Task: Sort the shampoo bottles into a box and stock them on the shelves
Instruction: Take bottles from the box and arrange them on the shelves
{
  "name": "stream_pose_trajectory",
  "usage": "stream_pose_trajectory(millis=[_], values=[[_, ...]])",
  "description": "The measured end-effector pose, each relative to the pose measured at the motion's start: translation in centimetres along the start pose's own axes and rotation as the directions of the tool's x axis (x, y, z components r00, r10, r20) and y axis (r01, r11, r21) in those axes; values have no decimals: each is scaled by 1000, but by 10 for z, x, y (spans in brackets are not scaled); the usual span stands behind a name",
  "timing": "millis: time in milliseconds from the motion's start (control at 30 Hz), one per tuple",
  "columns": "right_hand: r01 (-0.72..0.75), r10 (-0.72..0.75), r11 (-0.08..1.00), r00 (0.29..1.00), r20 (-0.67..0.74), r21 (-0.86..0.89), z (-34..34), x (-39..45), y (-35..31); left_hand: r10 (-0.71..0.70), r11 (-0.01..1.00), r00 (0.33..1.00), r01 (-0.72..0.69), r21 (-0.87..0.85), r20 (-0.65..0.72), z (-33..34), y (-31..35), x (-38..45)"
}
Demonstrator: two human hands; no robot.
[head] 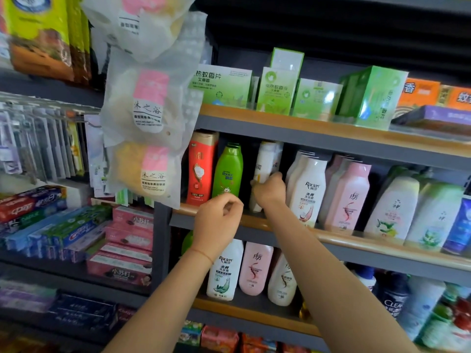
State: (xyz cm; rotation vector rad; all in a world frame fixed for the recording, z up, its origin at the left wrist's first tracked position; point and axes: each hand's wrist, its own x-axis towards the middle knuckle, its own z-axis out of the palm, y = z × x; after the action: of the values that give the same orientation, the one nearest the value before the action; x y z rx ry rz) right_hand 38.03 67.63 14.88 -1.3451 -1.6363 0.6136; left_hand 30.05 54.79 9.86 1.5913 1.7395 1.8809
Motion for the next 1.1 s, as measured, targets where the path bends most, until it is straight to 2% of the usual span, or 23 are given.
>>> stream_pose_trajectory(millis=[67, 167, 300, 433, 567, 700, 767, 933, 1100], values=[[19, -19, 1000, 1000, 23, -3, -4, -5, 0, -30, 993, 1000, 30, -115, 0, 8, 5, -2], [40, -40, 999, 998, 55, -2, -10, -7, 3, -25, 981, 998, 37, -188, 63, 27, 16, -6], [26, -31, 999, 994, 107, 43, -18, -5, 6, -140, 885, 962, 228, -406, 234, 43, 34, 6], [-16, -8, 988, 989, 151, 154, -16, -4, 13, -254, 828, 932, 347, -440, 258, 60, 32, 33], [-25, -7, 962, 993, 116, 270, -13, -6, 16, -398, 705, 887, 459, -541, 235, 72, 33, 59], [-38, 13, 958, 996, 88, 283, -8, -8, 15, -409, 618, 857, 512, -596, 313, 77, 38, 72], [-74, 45, 946, 994, 97, 317, -11, -10, 11, -414, 614, 842, 539, -577, 346, 77, 39, 76], [-242, 136, 843, 960, 244, 481, -19, -13, 0, -444, 639, 822, 570, -517, 357, 77, 32, 78], [-252, 170, 795, 966, 197, 551, -11, -7, -3, -474, 600, 798, 602, -527, 373, 84, 29, 87]])
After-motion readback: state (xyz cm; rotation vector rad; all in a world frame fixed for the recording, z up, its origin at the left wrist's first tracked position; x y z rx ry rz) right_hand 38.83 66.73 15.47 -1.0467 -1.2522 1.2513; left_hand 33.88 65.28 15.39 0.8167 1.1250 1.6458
